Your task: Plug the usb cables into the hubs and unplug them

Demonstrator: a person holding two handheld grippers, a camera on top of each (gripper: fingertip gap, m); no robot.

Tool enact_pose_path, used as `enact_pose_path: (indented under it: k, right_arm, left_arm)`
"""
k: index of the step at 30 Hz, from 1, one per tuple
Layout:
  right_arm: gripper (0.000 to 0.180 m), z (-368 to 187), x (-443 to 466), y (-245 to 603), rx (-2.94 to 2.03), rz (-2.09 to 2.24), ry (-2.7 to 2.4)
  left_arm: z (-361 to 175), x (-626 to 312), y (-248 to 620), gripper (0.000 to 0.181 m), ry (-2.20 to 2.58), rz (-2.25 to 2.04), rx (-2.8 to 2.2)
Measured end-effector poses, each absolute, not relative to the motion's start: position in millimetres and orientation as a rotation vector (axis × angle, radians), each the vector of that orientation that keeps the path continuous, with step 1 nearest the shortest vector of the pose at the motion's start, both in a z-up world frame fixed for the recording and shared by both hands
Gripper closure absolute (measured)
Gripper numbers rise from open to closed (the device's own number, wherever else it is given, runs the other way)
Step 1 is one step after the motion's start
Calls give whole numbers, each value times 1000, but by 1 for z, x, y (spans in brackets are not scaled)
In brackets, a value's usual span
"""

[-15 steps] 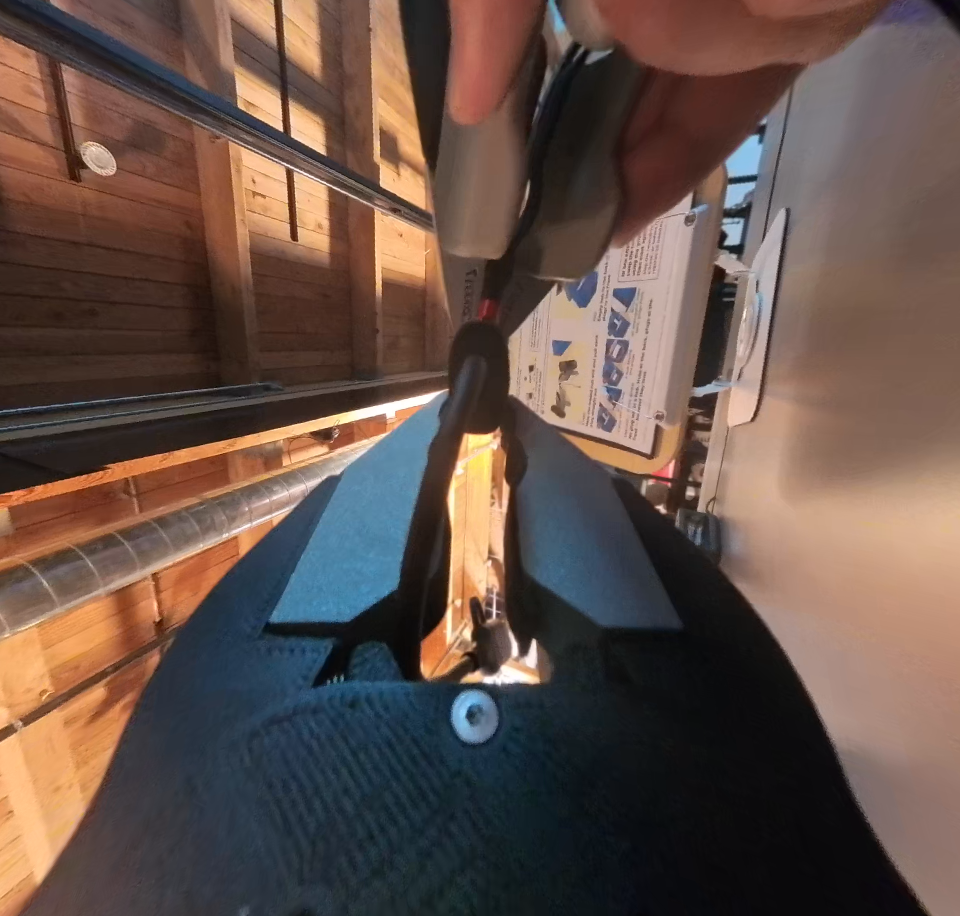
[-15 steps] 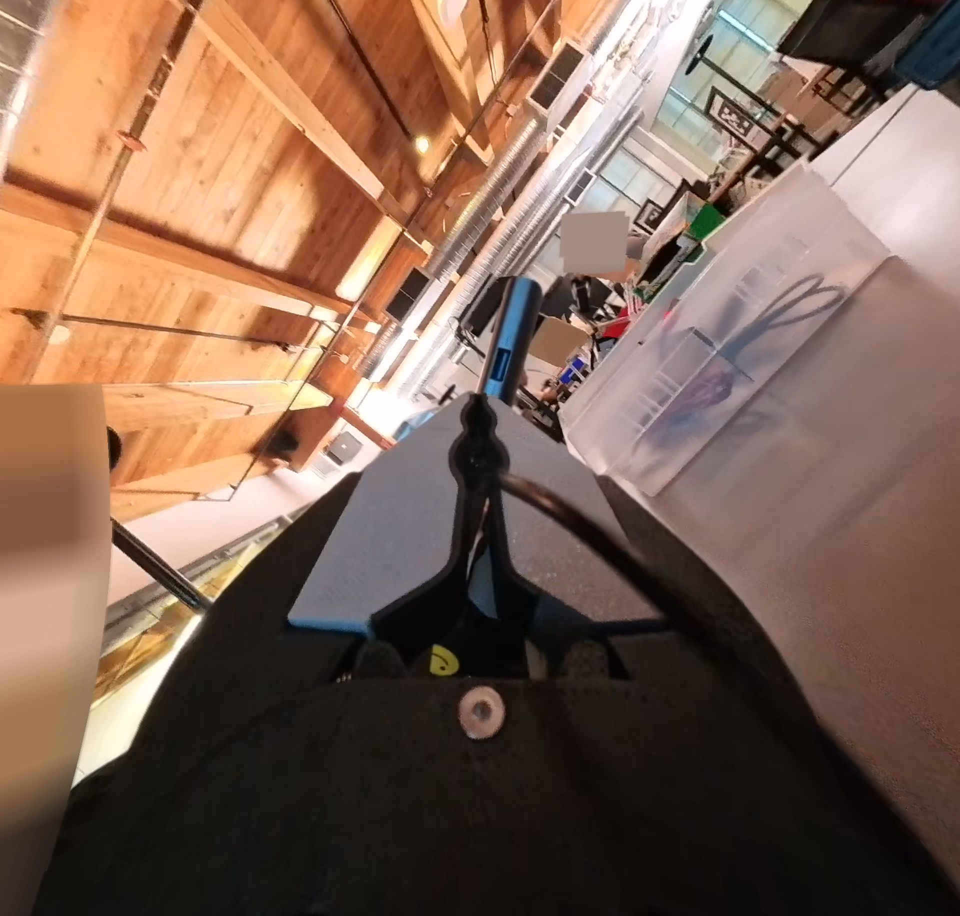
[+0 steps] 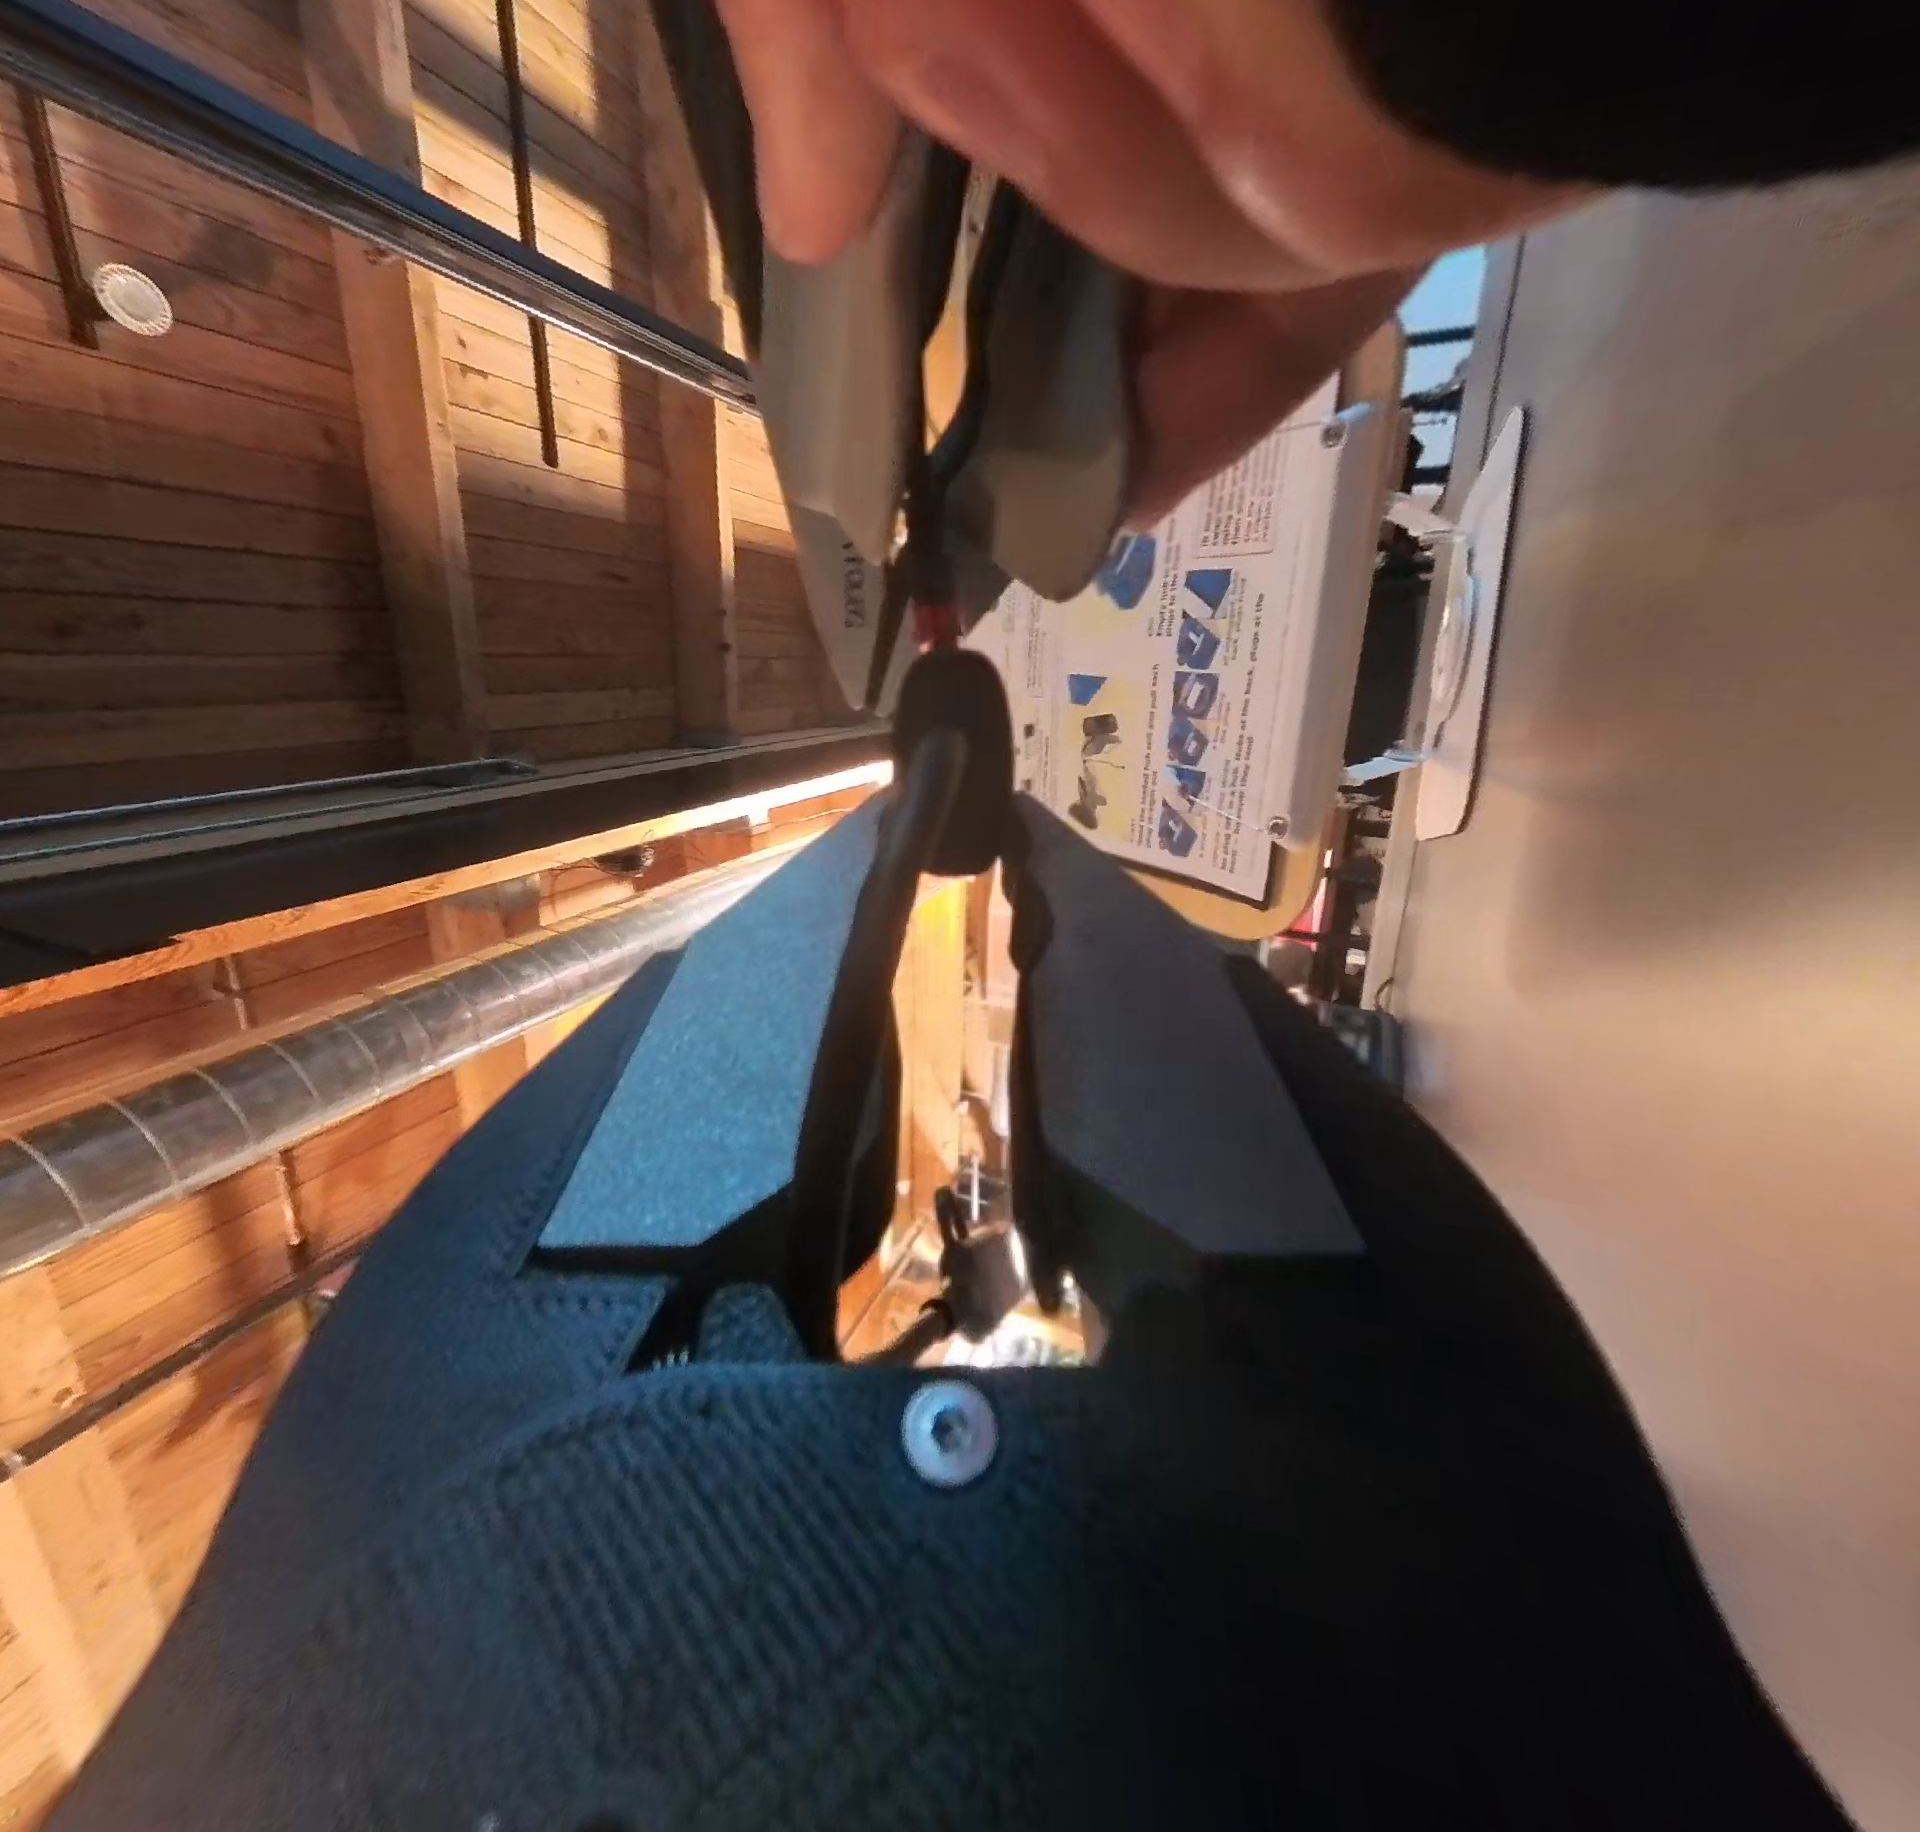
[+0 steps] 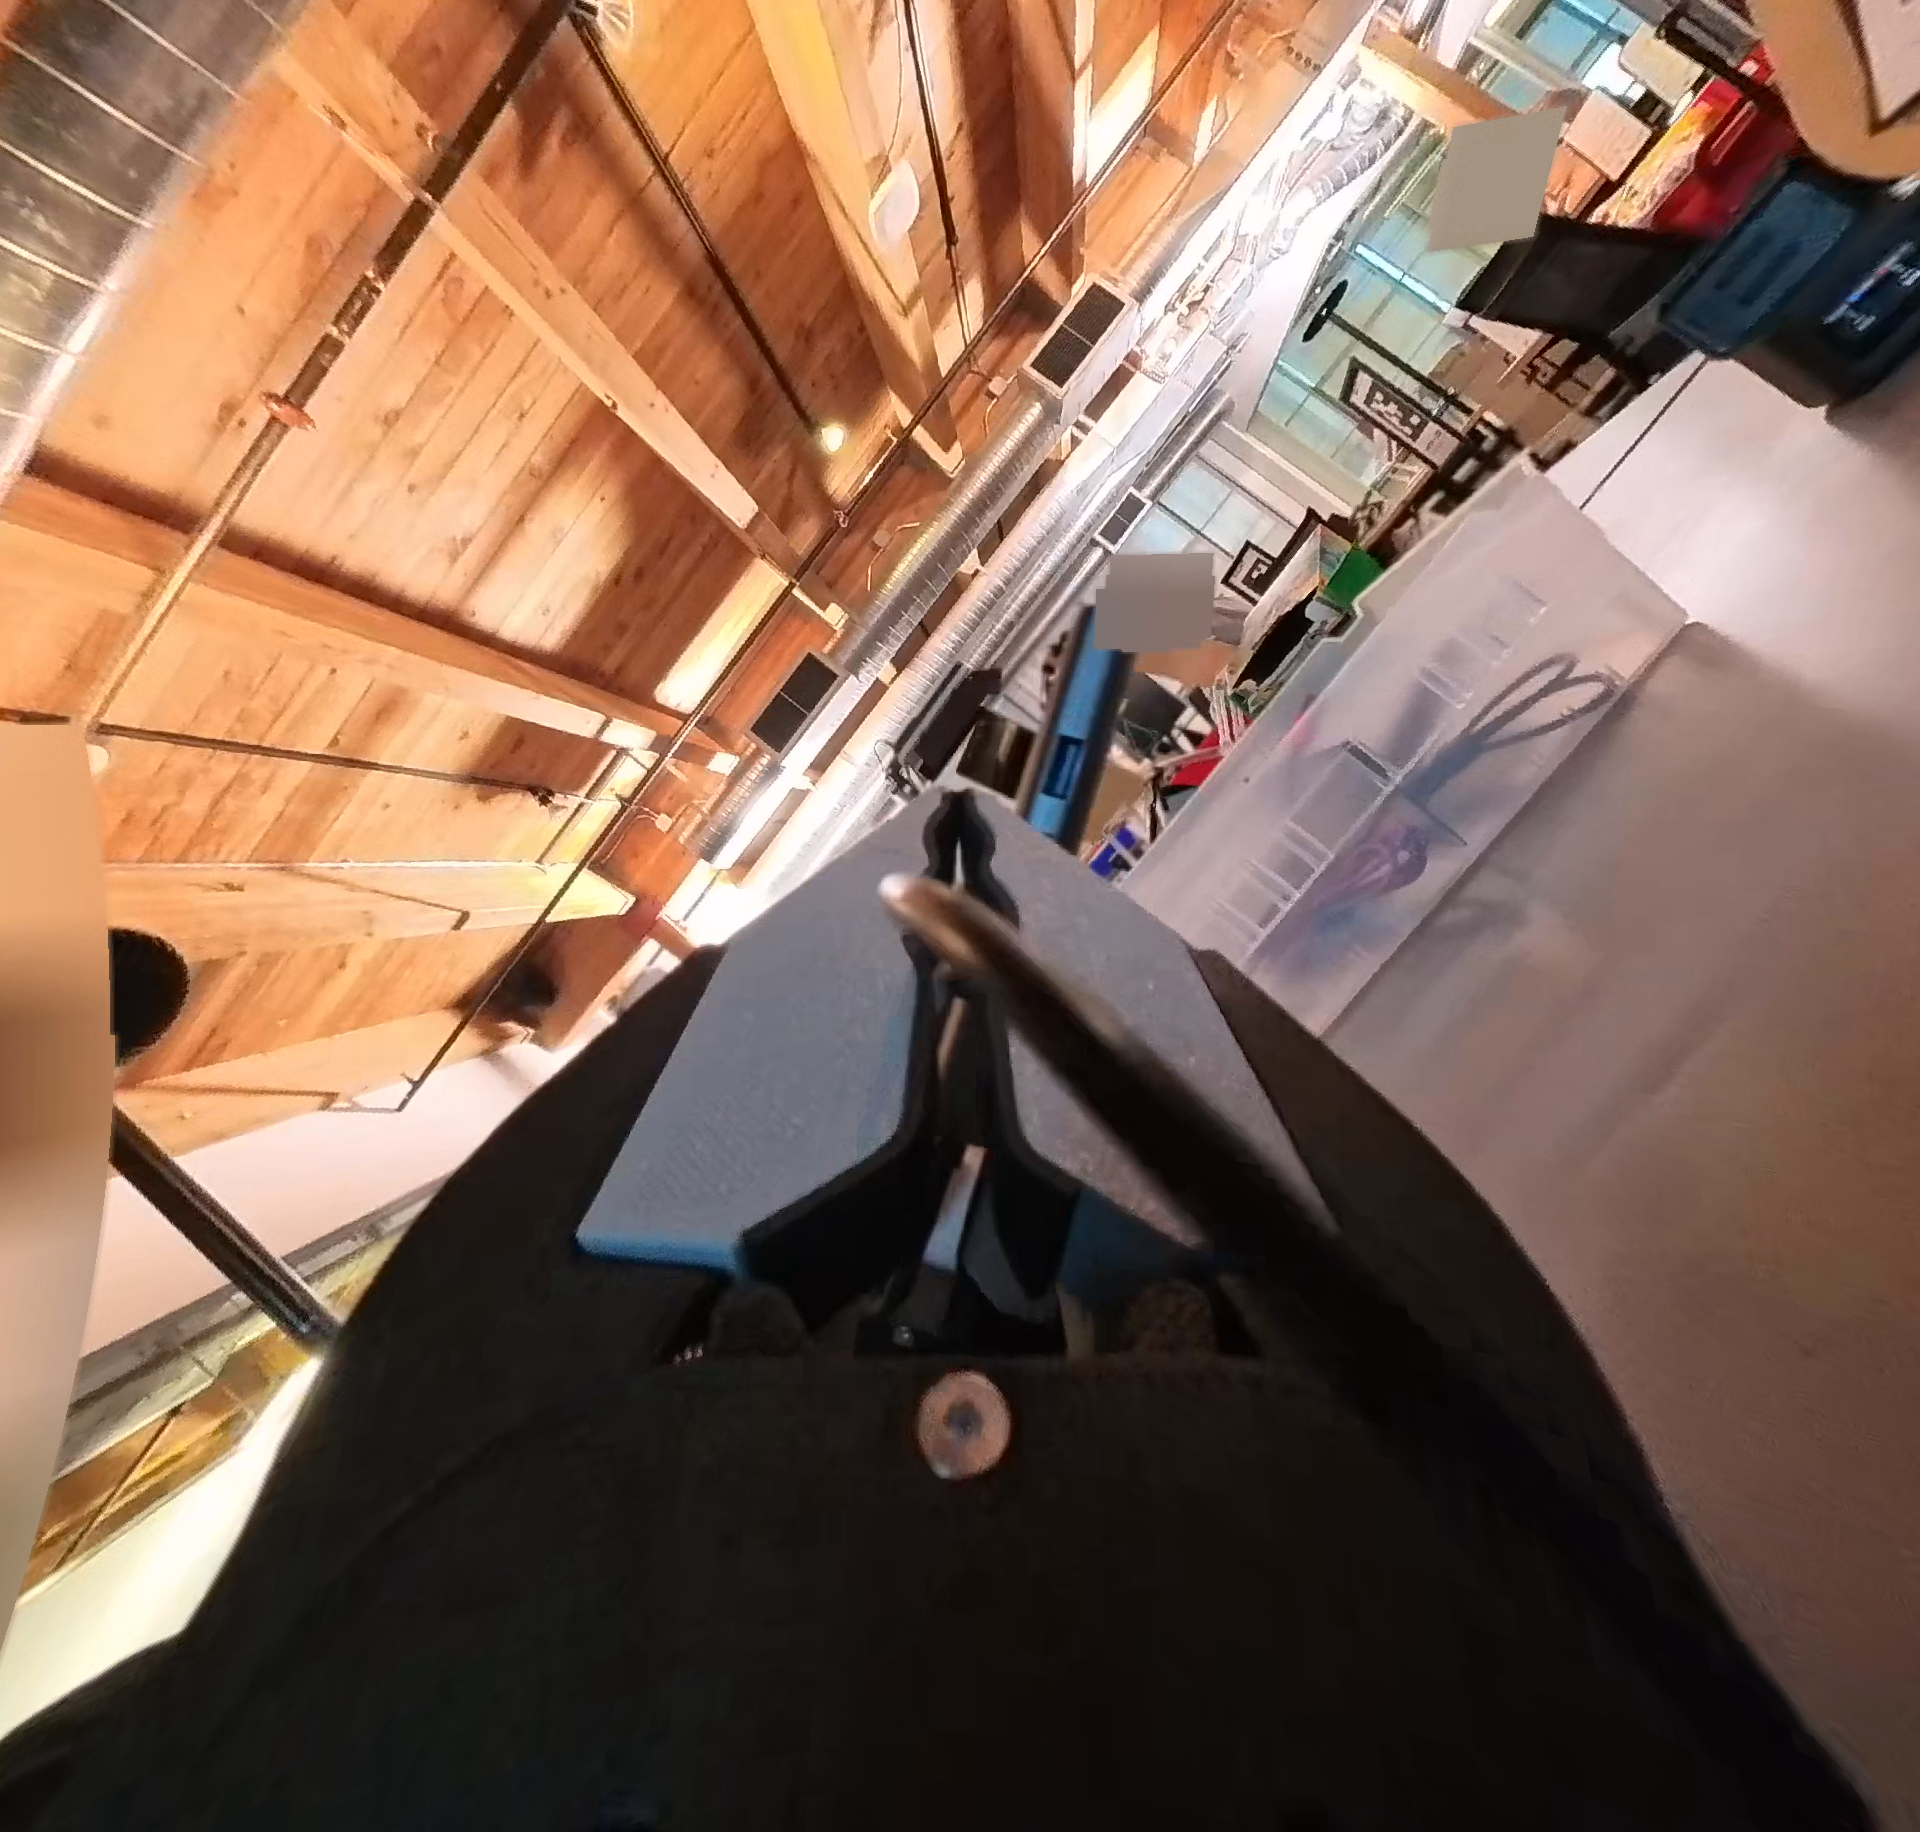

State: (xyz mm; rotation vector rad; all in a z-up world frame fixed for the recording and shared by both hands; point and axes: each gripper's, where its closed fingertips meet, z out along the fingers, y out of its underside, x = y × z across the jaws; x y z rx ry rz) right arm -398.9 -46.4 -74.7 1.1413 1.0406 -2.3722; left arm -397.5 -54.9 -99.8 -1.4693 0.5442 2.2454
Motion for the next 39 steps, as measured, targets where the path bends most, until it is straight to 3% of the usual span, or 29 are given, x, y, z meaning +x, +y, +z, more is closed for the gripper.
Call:
enact_pose_path:
  k: [10,15,22,24,28,32,33,35,39]
  right_arm:
    - [180,-84,-415,-46,1072,-2281,1345]
    - [180,-139,-434,-44,1124,-1948,1770]
    - [180,-195,-427,-42,1141,-1531,1866]
    - [104,-196,-420,-45,1119,-1462,1829]
    - [108,-186,-430,-48,1096,-1437,1878]
    - [115,-229,-448,-25,1217,-837,2352]
    - [123,-234,-450,-19,1237,-684,2434]
    - [118,-235,-443,-12,1194,-398,2552]
    - [127,-223,-433,-15,1084,-197,2601]
  left_arm:
    - [-112,-417,-63,167,501,2073,-1639]
    - [-133,-441,-77,167,429,1900,-1842]
    - [-146,-453,-84,167,431,1868,-1963]
    - [-149,-453,-83,167,430,1843,-1985]
    - [-145,-458,-88,166,399,1841,-2004]
    - [-139,-465,-100,167,309,1801,-2025]
    - [-137,-466,-102,167,301,1803,-2026]
    - [-132,-467,-108,167,296,1817,-2022]
    - [-124,-470,-120,168,260,1819,-2016]
